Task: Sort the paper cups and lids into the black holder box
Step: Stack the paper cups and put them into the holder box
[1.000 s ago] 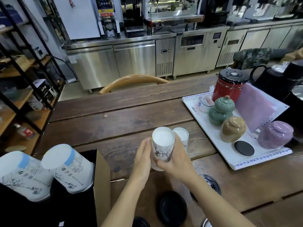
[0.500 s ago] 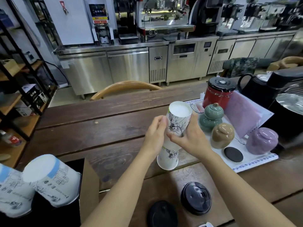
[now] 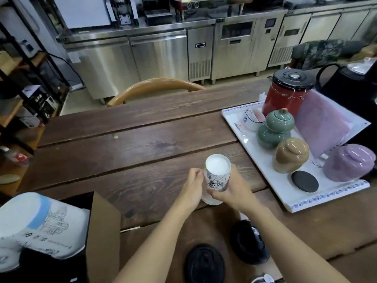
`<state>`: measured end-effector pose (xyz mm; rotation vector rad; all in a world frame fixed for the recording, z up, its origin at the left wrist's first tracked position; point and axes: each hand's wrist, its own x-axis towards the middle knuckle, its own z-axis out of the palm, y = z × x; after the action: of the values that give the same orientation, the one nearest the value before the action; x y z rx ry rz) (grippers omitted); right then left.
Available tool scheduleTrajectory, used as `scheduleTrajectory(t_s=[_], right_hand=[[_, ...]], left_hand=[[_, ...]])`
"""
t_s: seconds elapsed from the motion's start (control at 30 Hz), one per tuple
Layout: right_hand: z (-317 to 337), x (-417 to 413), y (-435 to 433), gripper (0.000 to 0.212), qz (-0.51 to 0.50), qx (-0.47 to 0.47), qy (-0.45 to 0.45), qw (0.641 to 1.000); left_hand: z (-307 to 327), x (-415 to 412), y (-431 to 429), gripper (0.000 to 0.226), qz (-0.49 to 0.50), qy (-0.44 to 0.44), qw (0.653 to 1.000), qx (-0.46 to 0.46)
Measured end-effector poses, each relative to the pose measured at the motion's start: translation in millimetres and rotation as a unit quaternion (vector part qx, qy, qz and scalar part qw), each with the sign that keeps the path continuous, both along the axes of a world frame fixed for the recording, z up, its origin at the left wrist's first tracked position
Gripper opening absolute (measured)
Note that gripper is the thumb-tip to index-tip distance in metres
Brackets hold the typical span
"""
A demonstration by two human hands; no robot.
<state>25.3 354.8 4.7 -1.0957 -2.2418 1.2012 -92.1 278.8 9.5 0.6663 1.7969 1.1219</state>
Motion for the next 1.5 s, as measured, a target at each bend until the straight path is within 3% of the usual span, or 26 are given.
scheduleTrajectory(t_s=[0.1,0.23,0.4,0.53,0.77,0.97,1.07,1.23,1.4,1.5], right_hand=[[-19.4,5.1,6.3,0.069,0.033,-0.044,-0.04,0.998],[-23.9,16.5,1.7,0.079,0.04,-0.011,-0.137,0.99],[-17.1,13.5,-14.7,0.068,0.04,-0.062,-0.028,0.997],[8.0,5.1,-21.0,0.063,0.05,-0.045,0.023,0.997],[107.0,-25.2,-59.2,0.047,0.085,-0.003,0.126,0.988],[185.5,-61.1,-113.7,0.05,0.16,0.043,0.183,0.969],[211.0,-82.4,-140.8,0.058,0.192,0.059,0.192,0.961],[227.8,-120.0,-179.6,0.051,0.246,0.052,0.192,0.949],[211.4,-147.3,-205.5,0.042,0.262,0.053,0.159,0.95],[191.6,-158.3,-213.6,0.058,0.259,0.067,0.111,0.957]], left_hand=[[-5.2,-0.4,-1.0,0.019,-0.007,-0.004,1.0,0.0],[-13.6,6.4,-6.6,0.022,-0.01,-0.039,0.999,-0.008],[-3.1,11.7,-22.3,0.025,0.015,-0.068,0.998,0.013],[27.4,7.5,-36.1,0.028,0.045,-0.065,0.995,0.061],[112.7,-12.1,-71.3,0.019,0.106,-0.001,0.981,0.162],[188.5,-39.8,-131.8,0.02,0.175,0.055,0.956,0.228],[215.5,-54.6,-167.5,0.026,0.216,0.093,0.943,0.237],[235.7,-79.0,-219.5,0.037,0.246,0.109,0.934,0.235],[219.9,-97.9,-248.0,0.033,0.27,0.101,0.933,0.216],[202.6,-105.4,-254.4,0.045,0.285,0.072,0.935,0.197]])
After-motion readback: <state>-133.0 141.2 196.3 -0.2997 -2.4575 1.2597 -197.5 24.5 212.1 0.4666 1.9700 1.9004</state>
